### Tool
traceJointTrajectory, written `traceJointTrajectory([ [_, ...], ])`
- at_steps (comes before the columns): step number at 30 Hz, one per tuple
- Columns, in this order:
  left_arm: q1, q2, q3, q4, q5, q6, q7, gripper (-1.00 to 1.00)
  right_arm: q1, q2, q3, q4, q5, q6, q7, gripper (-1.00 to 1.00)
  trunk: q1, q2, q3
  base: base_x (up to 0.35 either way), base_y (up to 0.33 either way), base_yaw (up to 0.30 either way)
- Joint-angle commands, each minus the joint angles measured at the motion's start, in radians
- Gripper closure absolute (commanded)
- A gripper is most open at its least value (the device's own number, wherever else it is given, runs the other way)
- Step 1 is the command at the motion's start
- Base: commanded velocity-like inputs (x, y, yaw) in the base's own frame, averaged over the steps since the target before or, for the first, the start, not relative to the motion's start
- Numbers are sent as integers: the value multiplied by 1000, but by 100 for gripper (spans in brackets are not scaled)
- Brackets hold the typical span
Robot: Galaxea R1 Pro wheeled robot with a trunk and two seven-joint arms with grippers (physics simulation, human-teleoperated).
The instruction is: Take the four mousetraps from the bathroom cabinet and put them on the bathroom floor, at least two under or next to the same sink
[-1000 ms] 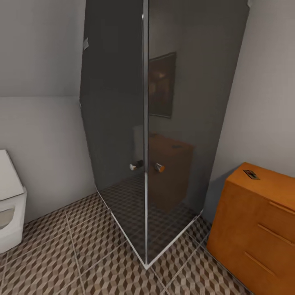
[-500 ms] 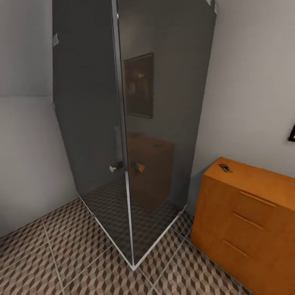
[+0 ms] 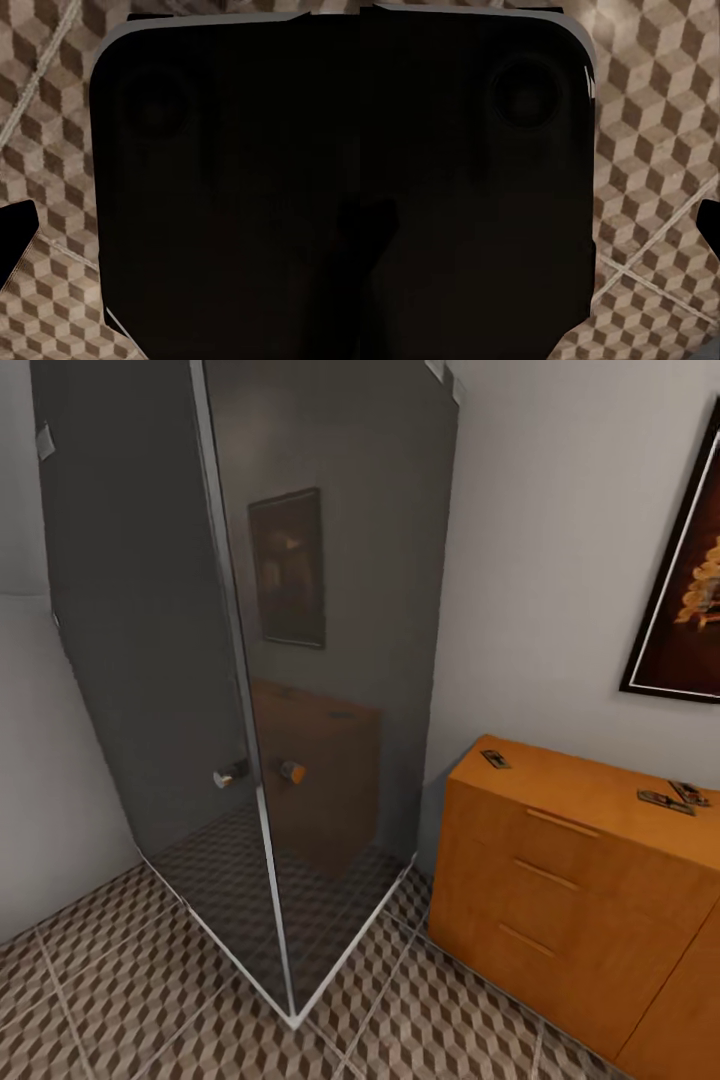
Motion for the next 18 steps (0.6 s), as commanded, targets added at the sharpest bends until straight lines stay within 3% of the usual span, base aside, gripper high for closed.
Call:
traceJointTrajectory([
  [1,0,0,1,0,0,-3,0,-100,0,0,-1,0,-2,-3,-1,-100,0,0,-1,0,0,-286],
  [18,0,0,1,0,0,-3,0,-100,0,0,-1,0,-2,-3,-1,-100,0,0,-1,0,0,-286],
])
